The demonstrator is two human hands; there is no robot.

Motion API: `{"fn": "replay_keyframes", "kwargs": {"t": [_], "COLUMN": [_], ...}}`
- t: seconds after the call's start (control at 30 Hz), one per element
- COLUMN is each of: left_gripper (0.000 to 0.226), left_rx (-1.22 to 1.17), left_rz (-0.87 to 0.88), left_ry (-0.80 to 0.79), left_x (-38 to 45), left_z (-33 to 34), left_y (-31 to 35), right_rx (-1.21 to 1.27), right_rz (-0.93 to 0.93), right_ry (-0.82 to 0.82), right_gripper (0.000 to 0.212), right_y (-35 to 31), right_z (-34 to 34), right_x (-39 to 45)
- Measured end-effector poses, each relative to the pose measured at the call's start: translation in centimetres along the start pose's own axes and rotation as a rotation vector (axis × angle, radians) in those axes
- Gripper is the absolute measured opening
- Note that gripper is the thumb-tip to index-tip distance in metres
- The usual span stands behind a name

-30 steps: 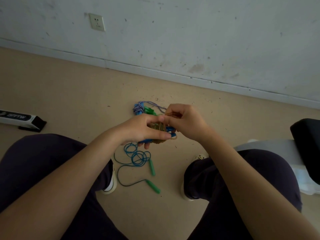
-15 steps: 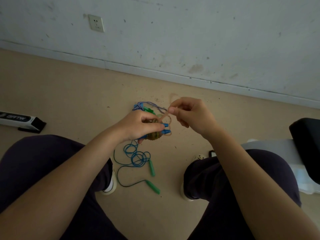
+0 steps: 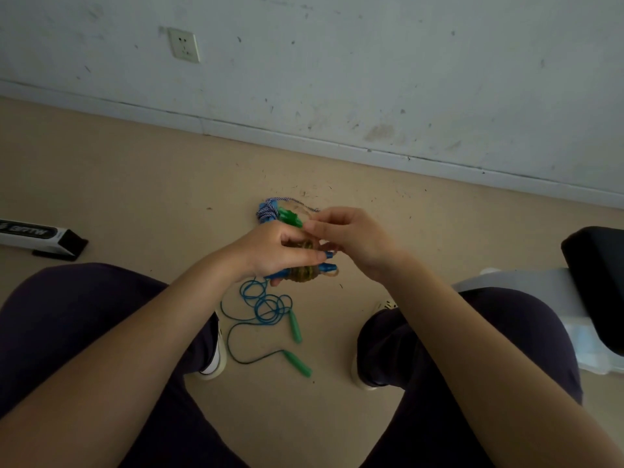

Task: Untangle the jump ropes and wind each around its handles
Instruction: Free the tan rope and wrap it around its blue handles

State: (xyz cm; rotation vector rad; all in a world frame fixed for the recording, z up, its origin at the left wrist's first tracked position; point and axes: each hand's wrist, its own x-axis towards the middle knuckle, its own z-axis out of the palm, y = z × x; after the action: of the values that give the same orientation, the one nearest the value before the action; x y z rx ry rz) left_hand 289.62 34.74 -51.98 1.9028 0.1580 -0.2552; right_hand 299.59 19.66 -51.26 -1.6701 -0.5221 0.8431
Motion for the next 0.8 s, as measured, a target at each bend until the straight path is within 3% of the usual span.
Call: {"fn": "replay_keyframes", "kwargs": {"t": [0.07, 0.23, 0.4, 0.8], "left_gripper": [0.027, 0.014, 0.015, 0.012], "left_rx": [-0.005, -0.058, -0.102, -0.098], "left_rz": [-0.018, -0.034, -0.012, -0.003], "left_ry": [-0.002, 0.003, -0.001, -0.037], "left_x": [0.1, 0.2, 0.3, 0.5], "left_z": [-0.1, -0.3, -0.3, 0.0], "left_y": [0.0, 0.5, 0.3, -0.1], "right_rx": [0.118, 0.26, 0.33, 0.398], "right_rz": [-0.014, -0.055, -0.101, -0.13], "right_ry": [0.011, 0.03, 0.083, 0.112], "right_gripper": [0.007, 0.012, 0.007, 0.026], "right_y": [0.2, -0.4, -1.1, -1.3], "right_z": [0.0, 0.2, 0.1, -0.3], "right_x": [0.2, 0.0, -0.4, -0.2]}}
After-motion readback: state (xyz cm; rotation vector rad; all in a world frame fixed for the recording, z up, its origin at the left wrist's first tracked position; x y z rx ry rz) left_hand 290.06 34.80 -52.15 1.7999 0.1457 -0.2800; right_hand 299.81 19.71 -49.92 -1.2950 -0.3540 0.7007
